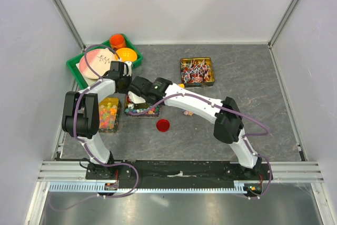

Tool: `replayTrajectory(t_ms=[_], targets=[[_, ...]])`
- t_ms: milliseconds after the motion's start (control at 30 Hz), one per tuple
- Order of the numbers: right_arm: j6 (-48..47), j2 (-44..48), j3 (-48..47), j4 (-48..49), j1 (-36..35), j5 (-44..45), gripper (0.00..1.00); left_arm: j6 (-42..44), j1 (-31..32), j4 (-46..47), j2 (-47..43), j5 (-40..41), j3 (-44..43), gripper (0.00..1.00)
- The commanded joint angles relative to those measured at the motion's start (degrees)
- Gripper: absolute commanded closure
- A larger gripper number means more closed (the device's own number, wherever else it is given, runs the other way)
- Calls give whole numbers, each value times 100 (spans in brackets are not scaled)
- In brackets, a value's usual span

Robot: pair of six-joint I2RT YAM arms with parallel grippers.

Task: Pack the candies
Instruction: Scoop the fake candies from the storage box.

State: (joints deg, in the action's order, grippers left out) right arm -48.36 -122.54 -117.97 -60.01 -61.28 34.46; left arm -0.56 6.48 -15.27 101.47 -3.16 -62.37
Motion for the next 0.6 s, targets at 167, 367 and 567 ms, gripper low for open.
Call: replayTrajectory(t_ms=[167, 367, 567], targets=[[-236, -771, -840, -64, -7, 1063, 100, 126, -15, 445, -215, 26, 67, 98], [-350, -1044, -894, 121, -95, 1274, 100, 144, -15, 525, -426, 70, 181, 98], [-464, -1184, -771, 349, -244, 1327, 100, 144, -15, 613, -541, -53, 252, 99]])
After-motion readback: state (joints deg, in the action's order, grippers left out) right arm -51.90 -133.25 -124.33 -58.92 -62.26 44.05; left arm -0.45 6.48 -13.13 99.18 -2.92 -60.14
